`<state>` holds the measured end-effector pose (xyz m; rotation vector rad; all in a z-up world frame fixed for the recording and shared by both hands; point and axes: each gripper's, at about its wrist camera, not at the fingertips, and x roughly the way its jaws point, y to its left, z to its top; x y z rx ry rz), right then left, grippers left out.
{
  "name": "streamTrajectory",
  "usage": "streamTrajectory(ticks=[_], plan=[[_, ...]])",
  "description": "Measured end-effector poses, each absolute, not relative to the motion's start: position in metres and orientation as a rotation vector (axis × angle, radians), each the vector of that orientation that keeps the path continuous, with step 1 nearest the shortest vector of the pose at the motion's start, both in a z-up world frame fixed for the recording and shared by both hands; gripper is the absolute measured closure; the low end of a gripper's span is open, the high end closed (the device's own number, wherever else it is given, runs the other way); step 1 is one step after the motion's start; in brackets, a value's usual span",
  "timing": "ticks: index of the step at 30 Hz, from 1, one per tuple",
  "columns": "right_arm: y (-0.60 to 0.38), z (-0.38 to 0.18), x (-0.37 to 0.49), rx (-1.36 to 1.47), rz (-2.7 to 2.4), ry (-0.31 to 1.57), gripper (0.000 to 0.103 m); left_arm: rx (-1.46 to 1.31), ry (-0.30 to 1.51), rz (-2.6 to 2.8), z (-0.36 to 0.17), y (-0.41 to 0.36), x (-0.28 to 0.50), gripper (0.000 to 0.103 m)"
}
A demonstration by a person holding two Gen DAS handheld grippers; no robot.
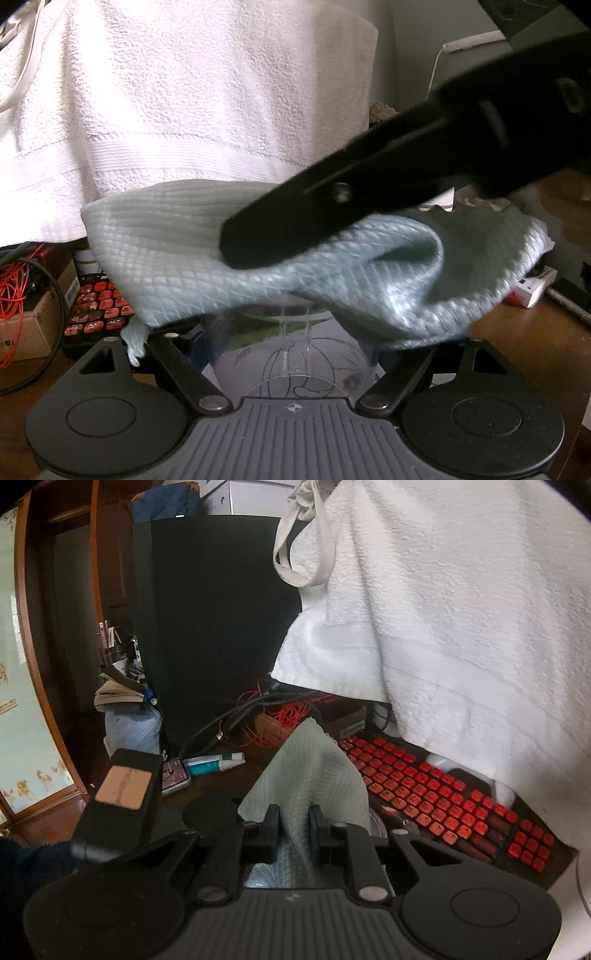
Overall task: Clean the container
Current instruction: 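Rub the cloth back and forth over the jug's base with the right gripper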
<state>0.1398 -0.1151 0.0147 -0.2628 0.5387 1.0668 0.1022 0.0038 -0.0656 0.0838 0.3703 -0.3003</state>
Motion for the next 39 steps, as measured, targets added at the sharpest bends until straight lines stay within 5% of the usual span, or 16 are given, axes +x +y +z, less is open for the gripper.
streamTrajectory(ticks=[39], plan=[[-0.131, 0.016, 0.130, -0.249, 1.026, 0.554, 0.088, 0.075, 0.384, -0.304, -0.066, 0.006, 0.104, 0.020]])
